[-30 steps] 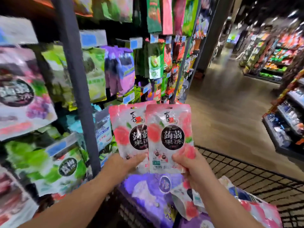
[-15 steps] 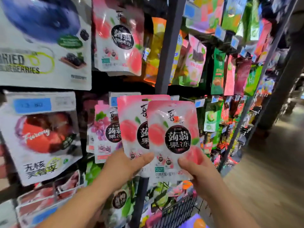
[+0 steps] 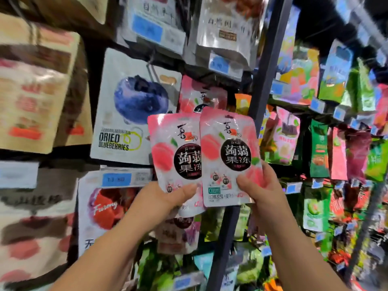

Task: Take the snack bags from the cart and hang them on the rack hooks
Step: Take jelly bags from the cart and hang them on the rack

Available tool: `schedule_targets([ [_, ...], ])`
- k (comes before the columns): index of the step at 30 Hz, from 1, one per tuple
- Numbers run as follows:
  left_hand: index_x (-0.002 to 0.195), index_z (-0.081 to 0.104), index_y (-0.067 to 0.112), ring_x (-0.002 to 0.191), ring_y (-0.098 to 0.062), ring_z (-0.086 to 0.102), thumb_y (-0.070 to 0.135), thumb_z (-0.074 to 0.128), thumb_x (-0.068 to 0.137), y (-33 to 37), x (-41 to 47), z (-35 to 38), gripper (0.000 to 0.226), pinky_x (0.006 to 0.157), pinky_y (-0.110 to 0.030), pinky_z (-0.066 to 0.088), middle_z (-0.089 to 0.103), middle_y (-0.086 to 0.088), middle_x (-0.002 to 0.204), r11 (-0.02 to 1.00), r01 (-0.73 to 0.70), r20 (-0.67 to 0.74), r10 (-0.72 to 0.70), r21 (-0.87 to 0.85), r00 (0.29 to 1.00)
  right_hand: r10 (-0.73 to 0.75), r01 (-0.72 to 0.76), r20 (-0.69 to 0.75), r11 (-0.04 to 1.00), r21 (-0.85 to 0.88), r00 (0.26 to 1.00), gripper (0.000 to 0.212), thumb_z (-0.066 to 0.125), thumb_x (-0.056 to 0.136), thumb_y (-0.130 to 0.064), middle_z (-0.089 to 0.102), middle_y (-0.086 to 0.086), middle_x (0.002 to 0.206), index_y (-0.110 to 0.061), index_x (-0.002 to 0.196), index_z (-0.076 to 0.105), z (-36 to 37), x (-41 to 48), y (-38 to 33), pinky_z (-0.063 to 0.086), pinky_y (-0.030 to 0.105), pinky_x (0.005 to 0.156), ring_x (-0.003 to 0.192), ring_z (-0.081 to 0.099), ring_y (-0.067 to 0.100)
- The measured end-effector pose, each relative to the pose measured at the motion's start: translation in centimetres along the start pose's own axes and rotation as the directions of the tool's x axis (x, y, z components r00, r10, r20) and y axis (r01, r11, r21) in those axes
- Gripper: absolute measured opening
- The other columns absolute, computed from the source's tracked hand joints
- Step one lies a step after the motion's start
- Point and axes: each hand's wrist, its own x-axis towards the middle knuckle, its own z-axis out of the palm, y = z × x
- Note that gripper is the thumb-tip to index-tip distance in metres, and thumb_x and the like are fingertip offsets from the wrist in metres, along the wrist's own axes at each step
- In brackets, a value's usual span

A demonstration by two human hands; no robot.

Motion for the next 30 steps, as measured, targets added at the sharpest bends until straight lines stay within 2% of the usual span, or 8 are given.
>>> schedule_targets([
  [2, 0.046, 0.054, 0.020, 0.031, -0.002, 0.035, 0.044, 0.073, 0.075, 0.6, 0.1, -1.0, 0.042, 0.040, -0.016, 0.030, 0.042, 0.007, 0.036, 1.000, -0.009, -0.047, 0.009, -0.010, 0.999, -0.045, 0.045, 0.030, 0.999, -0.005, 0.999, 0.101, 0.095, 0.050, -0.035, 0.067, 0.005, 0.125, -0.029, 0.139, 0.046, 0.8, 1.6, -1.0, 0.052, 0.050, 0.093, 0.113, 0.065, 0.029],
  [5, 0.051, 0.055, 0.018, 0.032, -0.001, 0.035, 0.039, 0.074, 0.074, 1.5, 0.5, -2.4, 0.037, 0.038, -0.010, 0.031, 0.042, 0.008, 0.039, 0.998, -0.042, -0.124, 0.037, -0.037, 0.992, -0.103, 0.102, 0.062, 0.995, 0.021, 0.993, 0.094, 0.086, 0.061, -0.022, 0.066, 0.002, 0.127, -0.035, 0.142, 0.041, 1.5, 4.0, -2.0, 0.054, 0.049, 0.091, 0.114, 0.065, 0.026],
  [8, 0.044, 0.053, 0.016, 0.030, -0.003, 0.034, 0.027, 0.075, 0.078, 2.1, 0.8, -3.6, 0.042, 0.036, -0.007, 0.030, 0.040, 0.008, 0.037, 0.996, -0.071, -0.171, 0.063, -0.044, 0.983, -0.106, 0.103, 0.054, 0.993, 0.049, 0.993, 0.100, 0.094, 0.049, -0.031, 0.062, -0.004, 0.132, -0.054, 0.132, 0.044, 2.0, 6.4, -2.4, 0.053, 0.054, 0.092, 0.118, 0.062, 0.023],
  [11, 0.036, 0.050, 0.019, 0.030, -0.003, 0.032, 0.030, 0.078, 0.077, 2.0, 1.3, -4.7, 0.051, 0.037, -0.012, 0.029, 0.039, 0.008, 0.035, 0.994, -0.097, -0.204, 0.085, -0.050, 0.975, -0.138, 0.139, 0.037, 0.990, -0.020, 0.990, 0.089, 0.092, 0.056, -0.032, 0.057, -0.007, 0.136, -0.065, 0.123, 0.045, 2.3, 8.4, -2.3, 0.046, 0.058, 0.101, 0.125, 0.057, 0.022],
  [15, 0.048, 0.054, 0.030, 0.039, -0.005, 0.035, 0.059, 0.073, 0.049, 1.6, 1.3, -6.1, 0.035, 0.048, -0.025, 0.032, 0.043, 0.009, 0.044, 0.995, -0.096, -0.176, 0.092, -0.012, 0.980, -0.143, 0.145, 0.060, 0.989, -0.027, 0.988, 0.083, 0.083, 0.070, -0.014, 0.062, -0.003, 0.131, -0.055, 0.132, 0.046, 2.7, 10.0, -2.2, 0.051, 0.056, 0.096, 0.115, 0.064, 0.022],
  [22, 0.055, 0.045, 0.018, 0.043, -0.012, 0.029, 0.054, 0.074, 0.054, 1.1, 1.8, -6.9, 0.046, 0.053, -0.028, 0.026, 0.036, 0.007, 0.047, 0.994, -0.103, -0.173, 0.097, -0.027, 0.980, -0.184, 0.190, 0.096, 0.980, -0.057, 0.978, 0.080, 0.084, 0.064, -0.024, 0.056, -0.007, 0.139, -0.055, 0.131, 0.051, 2.9, 11.4, -2.0, 0.048, 0.052, 0.101, 0.126, 0.056, 0.019],
  [28, 0.066, 0.054, -0.001, 0.046, -0.015, 0.028, 0.058, 0.072, 0.057, 1.3, 2.9, -6.8, 0.062, 0.053, -0.025, 0.027, 0.033, 0.005, 0.048, 0.995, -0.096, -0.125, 0.096, 0.002, 0.988, -0.157, 0.162, 0.097, 0.986, -0.047, 0.983, 0.071, 0.080, 0.075, -0.009, 0.061, -0.003, 0.133, -0.060, 0.117, 0.056, 3.5, 12.3, -2.0, 0.052, 0.053, 0.096, 0.117, 0.062, 0.023],
  [30, 0.059, 0.048, 0.006, 0.040, -0.014, 0.026, 0.055, 0.073, 0.060, 1.7, 3.2, -6.7, 0.054, 0.047, -0.024, 0.027, 0.032, 0.005, 0.045, 0.995, -0.096, -0.123, 0.096, 0.007, 0.988, -0.129, 0.133, 0.088, 0.990, -0.047, 0.988, 0.069, 0.077, 0.078, -0.006, 0.061, -0.001, 0.133, -0.058, 0.116, 0.054, 3.7, 12.4, -2.1, 0.053, 0.055, 0.094, 0.114, 0.064, 0.024],
])
